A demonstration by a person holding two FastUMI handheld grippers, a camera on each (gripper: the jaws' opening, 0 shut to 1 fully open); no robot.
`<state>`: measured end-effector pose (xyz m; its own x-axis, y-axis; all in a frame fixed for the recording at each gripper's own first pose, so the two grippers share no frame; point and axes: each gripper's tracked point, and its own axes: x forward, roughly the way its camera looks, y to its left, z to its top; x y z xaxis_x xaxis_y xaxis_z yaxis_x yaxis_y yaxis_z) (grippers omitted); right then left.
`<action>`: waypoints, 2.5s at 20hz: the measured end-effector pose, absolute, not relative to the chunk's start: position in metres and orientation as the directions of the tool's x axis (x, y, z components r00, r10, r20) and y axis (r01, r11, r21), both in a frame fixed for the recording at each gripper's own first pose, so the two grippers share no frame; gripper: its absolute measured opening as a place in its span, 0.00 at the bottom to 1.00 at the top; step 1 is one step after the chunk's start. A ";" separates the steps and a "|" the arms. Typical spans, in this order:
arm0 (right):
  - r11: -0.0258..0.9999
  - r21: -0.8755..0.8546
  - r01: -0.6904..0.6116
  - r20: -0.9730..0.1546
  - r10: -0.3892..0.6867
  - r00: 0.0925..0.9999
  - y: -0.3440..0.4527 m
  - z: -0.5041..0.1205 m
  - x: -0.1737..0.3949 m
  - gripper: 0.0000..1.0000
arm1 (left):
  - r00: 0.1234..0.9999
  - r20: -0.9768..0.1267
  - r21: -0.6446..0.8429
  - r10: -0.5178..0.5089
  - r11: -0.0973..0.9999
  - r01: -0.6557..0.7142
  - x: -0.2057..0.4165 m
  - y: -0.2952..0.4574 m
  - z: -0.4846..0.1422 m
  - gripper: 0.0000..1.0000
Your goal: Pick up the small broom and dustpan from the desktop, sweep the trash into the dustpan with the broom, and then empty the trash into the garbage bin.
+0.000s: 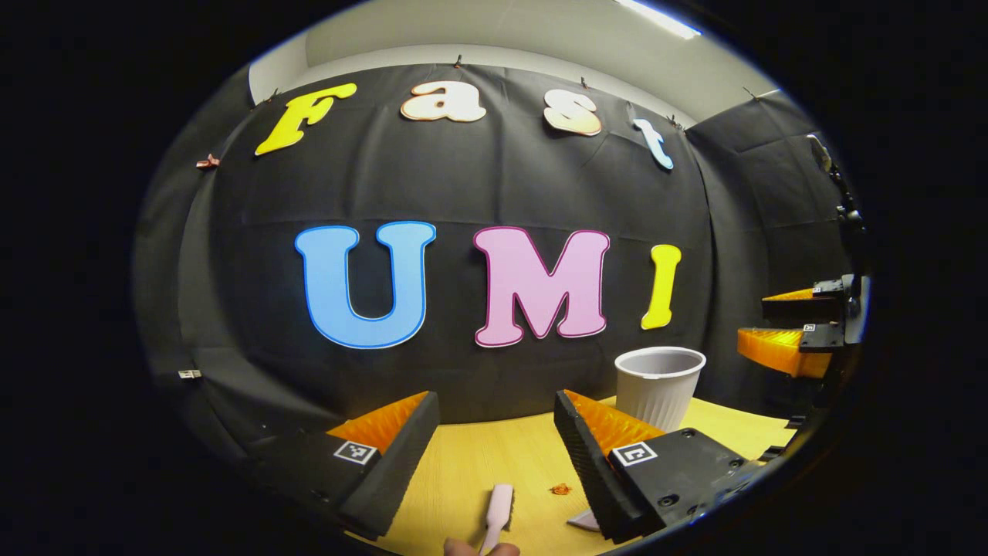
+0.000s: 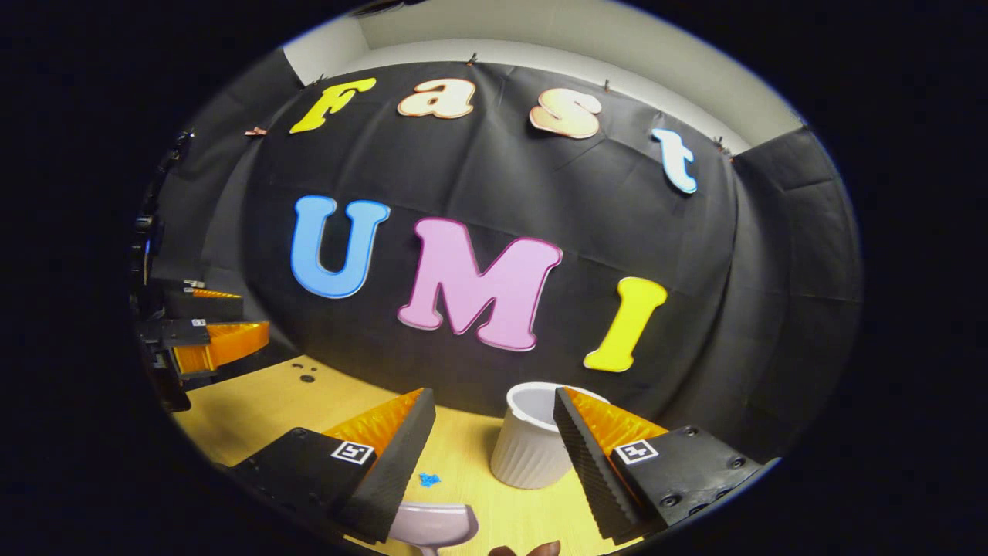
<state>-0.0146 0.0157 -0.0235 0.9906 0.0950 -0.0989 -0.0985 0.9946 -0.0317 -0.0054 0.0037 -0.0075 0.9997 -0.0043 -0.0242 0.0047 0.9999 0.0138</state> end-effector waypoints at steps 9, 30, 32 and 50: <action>0.951 0.076 -0.299 -0.691 0.267 0.672 0.056 -0.252 -0.109 0.97 | 0.997 -0.075 0.014 0.010 1.000 -0.009 -0.004 0.015 -0.037 0.95; 0.948 0.204 -0.245 -0.922 0.270 0.276 0.096 -0.413 -0.091 0.36 | 0.960 -0.273 0.059 0.058 0.997 -0.044 0.018 0.036 -0.115 0.93; 0.940 0.243 -0.240 -0.908 0.307 0.286 0.099 -0.407 -0.091 0.38 | 0.939 -0.342 0.054 0.027 0.998 -0.009 0.022 0.033 -0.141 0.93; 0.933 0.200 -0.300 -0.881 0.306 0.362 0.038 -0.358 -0.096 0.37 | 0.338 -0.939 -0.029 -0.059 0.995 0.095 0.017 0.018 -0.393 0.69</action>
<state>-0.0963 0.0383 -0.3577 0.3620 0.3057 -0.8807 -0.3001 0.9326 0.2004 0.0171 0.0176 -0.3930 0.3379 -0.0595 -0.9393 0.0953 0.9950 -0.0287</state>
